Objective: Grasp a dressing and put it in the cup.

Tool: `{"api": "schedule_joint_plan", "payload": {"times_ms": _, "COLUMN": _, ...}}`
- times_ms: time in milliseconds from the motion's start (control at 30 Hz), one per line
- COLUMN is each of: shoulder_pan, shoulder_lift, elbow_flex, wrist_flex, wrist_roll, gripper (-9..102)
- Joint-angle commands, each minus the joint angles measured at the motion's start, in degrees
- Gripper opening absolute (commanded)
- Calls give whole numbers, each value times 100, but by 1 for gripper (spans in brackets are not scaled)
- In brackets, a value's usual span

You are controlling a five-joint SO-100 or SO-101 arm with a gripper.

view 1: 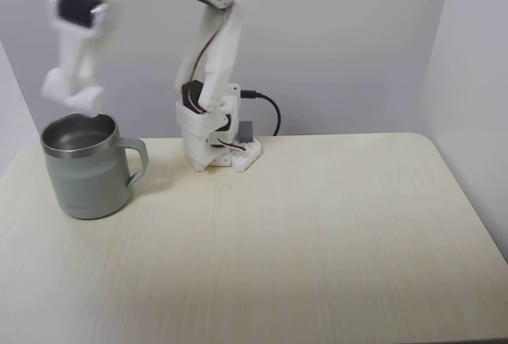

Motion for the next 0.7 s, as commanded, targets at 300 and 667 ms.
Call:
{"api": "schedule_joint_plan", "payload": {"times_ms": 300, "shoulder_pan": 1134, "shoulder_lift": 861, "elbow_flex": 105, "wrist_flex": -220, "wrist_roll": -580, "gripper": 0}}
{"api": "schedule_joint_plan", "payload": {"times_ms": 667, "shoulder_pan": 1230, "shoulder_lift": 448, "elbow_flex": -378, "wrist_flex": -492, "wrist_roll": -527, "gripper": 28}}
